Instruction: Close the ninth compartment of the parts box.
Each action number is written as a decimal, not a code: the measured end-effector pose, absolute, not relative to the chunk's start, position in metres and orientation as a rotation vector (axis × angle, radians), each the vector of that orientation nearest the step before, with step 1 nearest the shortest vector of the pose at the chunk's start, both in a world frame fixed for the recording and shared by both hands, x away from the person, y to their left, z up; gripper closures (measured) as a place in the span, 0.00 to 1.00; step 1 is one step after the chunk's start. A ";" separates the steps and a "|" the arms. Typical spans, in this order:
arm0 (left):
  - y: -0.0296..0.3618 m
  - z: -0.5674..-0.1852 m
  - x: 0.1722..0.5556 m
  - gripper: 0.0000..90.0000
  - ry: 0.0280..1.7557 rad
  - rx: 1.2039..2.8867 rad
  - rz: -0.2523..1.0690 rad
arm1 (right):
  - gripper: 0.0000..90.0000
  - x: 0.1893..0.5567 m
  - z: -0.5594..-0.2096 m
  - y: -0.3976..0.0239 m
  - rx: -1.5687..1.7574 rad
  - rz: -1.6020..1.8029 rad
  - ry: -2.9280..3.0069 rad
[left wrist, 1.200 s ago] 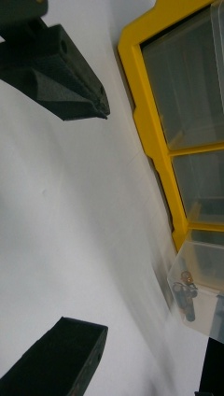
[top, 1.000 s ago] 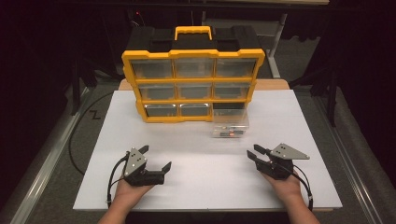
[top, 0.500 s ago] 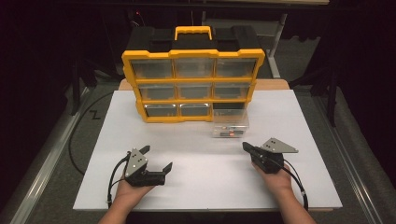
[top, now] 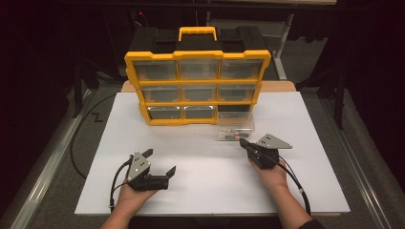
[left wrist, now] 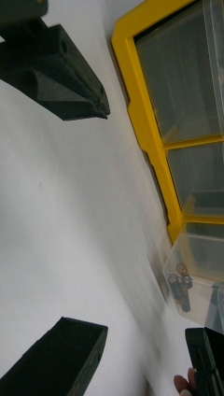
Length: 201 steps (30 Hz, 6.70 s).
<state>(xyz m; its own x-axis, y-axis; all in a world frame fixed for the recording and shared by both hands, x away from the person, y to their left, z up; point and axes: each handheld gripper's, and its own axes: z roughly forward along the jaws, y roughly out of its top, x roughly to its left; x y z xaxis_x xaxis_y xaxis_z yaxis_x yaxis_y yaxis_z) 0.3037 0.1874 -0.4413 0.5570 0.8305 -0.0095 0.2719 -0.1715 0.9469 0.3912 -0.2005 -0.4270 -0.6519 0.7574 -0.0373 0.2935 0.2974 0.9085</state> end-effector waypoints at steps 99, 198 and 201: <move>0.190 -0.441 0.301 0.00 0.914 1.702 0.649 | 1.00 0.426 -0.414 -0.185 0.941 1.276 2.004; 0.197 -0.438 0.303 0.00 1.027 1.711 0.677 | 0.01 0.331 -0.412 -0.278 0.947 1.317 1.981; 0.197 -0.437 0.302 0.00 1.029 1.706 0.689 | 0.01 0.331 -0.412 -0.277 0.945 1.320 1.979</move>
